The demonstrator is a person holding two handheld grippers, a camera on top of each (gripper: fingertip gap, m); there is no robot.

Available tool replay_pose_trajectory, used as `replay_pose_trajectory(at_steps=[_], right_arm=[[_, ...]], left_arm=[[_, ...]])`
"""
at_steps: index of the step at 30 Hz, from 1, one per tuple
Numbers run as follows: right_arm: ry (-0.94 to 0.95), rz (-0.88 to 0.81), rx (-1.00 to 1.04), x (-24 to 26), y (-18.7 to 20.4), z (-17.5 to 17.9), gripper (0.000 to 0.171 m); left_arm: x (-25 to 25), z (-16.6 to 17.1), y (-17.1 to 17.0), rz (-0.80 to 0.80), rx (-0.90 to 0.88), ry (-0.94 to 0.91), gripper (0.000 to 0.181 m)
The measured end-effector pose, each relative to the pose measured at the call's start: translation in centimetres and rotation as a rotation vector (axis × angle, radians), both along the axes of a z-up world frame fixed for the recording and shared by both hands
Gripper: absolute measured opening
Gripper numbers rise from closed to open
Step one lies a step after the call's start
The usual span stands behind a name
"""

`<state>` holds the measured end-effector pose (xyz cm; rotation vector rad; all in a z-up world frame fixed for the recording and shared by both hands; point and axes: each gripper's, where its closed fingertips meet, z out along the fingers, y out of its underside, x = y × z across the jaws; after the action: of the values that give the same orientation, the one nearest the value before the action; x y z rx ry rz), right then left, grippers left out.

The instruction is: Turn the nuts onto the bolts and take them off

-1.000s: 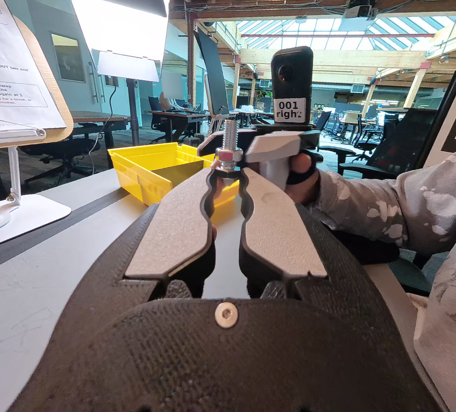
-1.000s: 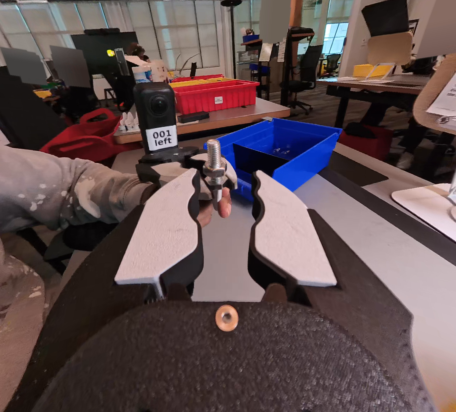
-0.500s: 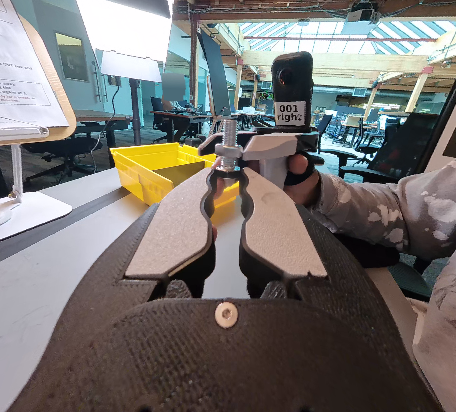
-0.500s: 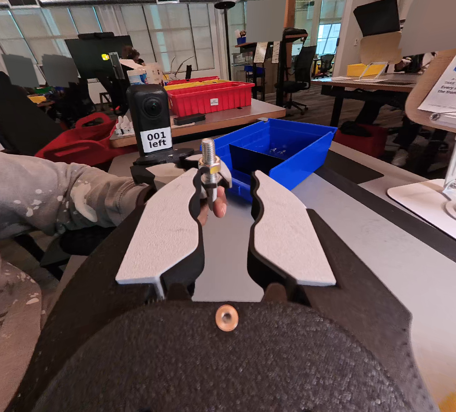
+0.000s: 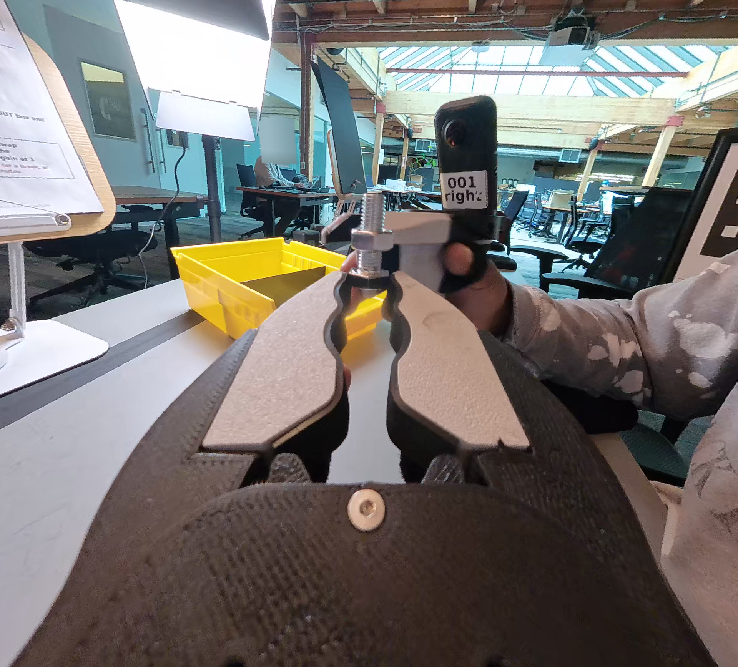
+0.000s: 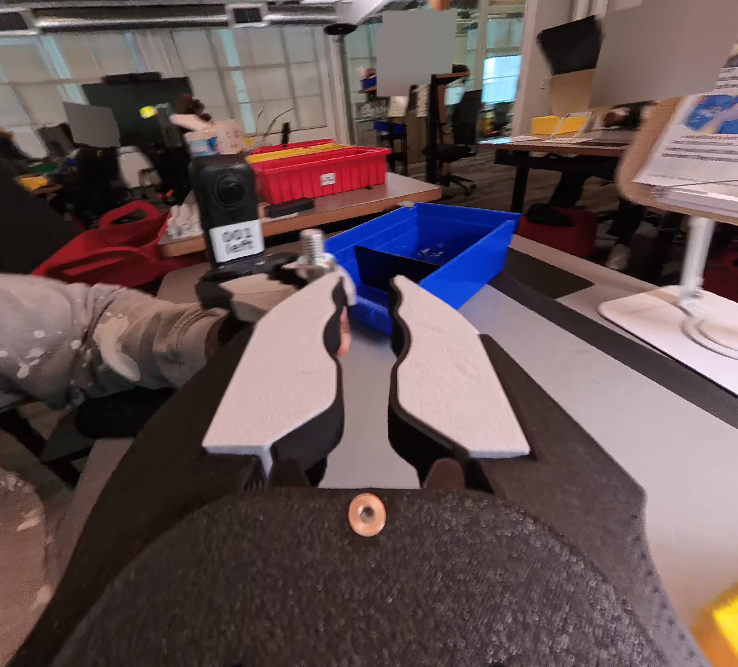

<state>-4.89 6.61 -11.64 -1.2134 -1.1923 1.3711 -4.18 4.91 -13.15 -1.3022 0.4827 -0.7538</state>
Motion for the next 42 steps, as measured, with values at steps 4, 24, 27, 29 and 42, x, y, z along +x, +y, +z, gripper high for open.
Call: replay_pose_trajectory(at_steps=[4,24,27,29,42], right_arm=[[0.016,-0.051,-0.025,0.6,1.5,0.3,0.018],[0.000,0.042,0.031,-0.1,-1.3,0.2,0.042],[-0.002,-0.068,0.006,0.3,0.9,0.2,0.015],[-0.002,-0.099,0.007,0.6,1.8,0.2,0.012],[0.005,-0.100,0.008,0.5,1.4,0.4,0.008]], left_arm=[[-0.1,0.1,0.1,0.015,0.002,0.004,0.018],[0.3,-0.2,0.1,0.013,-0.008,0.017,0.018],[0.0,0.0,0.0,0.012,-0.005,0.006,0.018],[0.0,0.1,0.0,0.018,0.000,0.011,0.018],[0.1,0.0,0.0,0.013,-0.001,0.014,0.018]])
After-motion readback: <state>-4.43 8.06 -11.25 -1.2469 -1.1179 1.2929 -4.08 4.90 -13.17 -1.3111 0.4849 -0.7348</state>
